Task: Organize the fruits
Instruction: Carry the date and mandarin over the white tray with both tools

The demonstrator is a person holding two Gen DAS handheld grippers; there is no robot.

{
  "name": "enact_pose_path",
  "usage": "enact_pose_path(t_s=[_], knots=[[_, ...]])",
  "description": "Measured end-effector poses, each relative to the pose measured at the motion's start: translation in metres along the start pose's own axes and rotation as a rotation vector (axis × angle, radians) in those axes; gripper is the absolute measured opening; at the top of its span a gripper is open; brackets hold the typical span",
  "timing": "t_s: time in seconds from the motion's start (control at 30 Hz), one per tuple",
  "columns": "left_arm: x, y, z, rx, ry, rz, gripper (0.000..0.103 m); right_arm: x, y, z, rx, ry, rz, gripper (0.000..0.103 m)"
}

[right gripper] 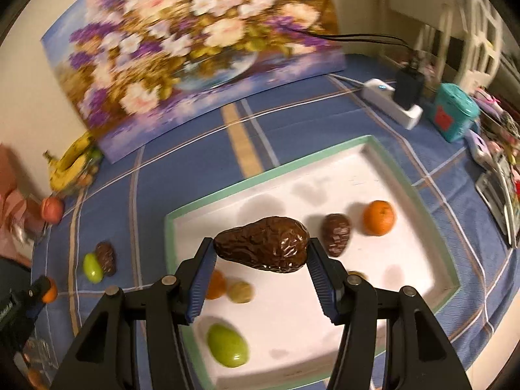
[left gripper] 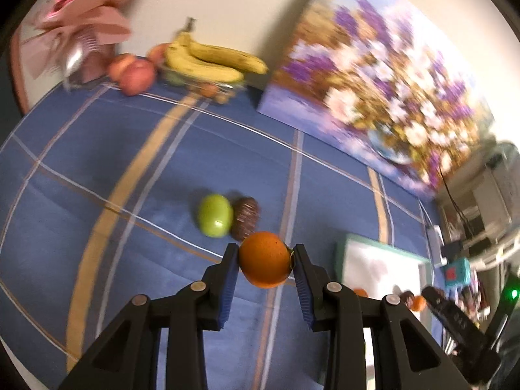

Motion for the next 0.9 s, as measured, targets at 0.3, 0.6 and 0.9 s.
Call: enact_pose_path(t_s=[0.3, 0.6, 0.9], knots=[[-0.079, -0.021, 0.017, 0.08, -0.081, 0.175, 0.035, -0.039, 0.014, -0.008, -0.021, -0.021, 0.101, 0.058], [-0.141, -0.063, 0.045, 0.19, -0.154, 0.32, 0.036, -0.063, 0.019, -0.007, -0.02, -0.038, 0.148, 0.058], [-0.145, -0.076, 0.073, 0.25, -0.123, 0.354, 0.036, -0.084, 0.013, 0.009, 0.038, -0.069, 0.189, 0.058]])
Point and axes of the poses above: each gripper's, at about its wrist camera, not at the fingertips, and z roughly the way its jaws point, x to its left, y to its top, the point moved 7 cm from there along z, roughly the way its jaws point, and after that the axes turned 9 degrees about z, right-handed, at the moved point
